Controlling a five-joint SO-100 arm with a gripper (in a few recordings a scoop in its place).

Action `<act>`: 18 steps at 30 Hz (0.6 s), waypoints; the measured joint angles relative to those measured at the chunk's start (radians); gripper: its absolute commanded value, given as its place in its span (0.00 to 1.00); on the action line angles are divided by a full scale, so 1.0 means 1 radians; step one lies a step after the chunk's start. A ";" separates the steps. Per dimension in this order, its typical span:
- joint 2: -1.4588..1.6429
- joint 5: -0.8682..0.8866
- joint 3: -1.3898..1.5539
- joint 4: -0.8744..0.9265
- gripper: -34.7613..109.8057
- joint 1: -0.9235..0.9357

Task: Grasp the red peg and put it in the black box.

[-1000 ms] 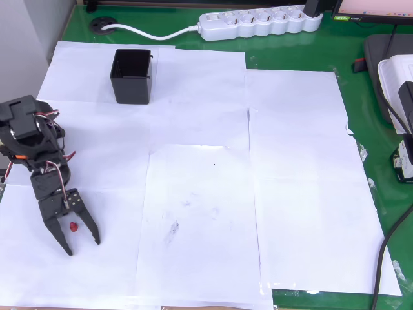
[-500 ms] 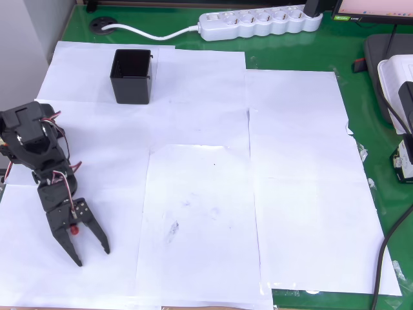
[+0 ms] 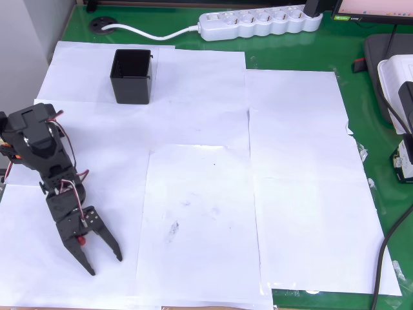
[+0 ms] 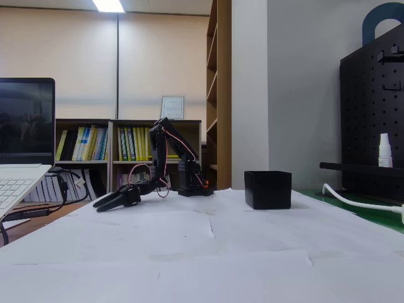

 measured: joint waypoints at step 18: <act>0.017 0.000 0.103 0.077 0.39 -0.014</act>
